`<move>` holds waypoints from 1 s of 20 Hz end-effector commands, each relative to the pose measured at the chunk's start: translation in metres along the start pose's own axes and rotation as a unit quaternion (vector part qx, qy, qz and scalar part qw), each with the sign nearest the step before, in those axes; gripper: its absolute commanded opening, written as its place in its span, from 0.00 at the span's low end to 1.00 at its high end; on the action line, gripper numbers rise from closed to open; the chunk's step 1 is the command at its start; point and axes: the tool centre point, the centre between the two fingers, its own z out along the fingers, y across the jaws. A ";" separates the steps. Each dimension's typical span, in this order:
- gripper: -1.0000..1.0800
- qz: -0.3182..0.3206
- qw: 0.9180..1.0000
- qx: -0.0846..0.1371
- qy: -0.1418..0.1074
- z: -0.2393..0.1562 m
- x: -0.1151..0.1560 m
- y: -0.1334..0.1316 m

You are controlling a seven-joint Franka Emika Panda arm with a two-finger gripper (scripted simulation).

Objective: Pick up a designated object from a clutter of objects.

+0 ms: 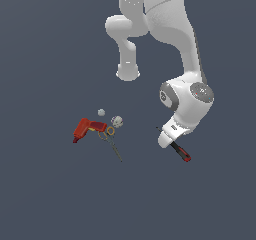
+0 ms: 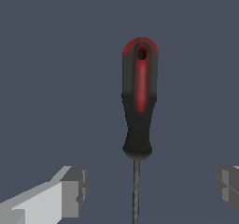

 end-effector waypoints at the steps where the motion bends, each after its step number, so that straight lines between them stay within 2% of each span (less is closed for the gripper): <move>1: 0.96 0.000 1.000 0.000 0.000 0.001 0.000 0.000; 12: 0.96 -0.001 1.000 0.000 0.001 0.044 0.000 -0.001; 17: 0.96 -0.001 1.000 0.000 0.001 0.051 0.001 -0.001; 18: 0.00 -0.001 1.000 0.000 0.001 0.051 0.001 -0.001; 20: 0.00 -0.001 1.000 0.000 0.001 0.051 0.001 -0.001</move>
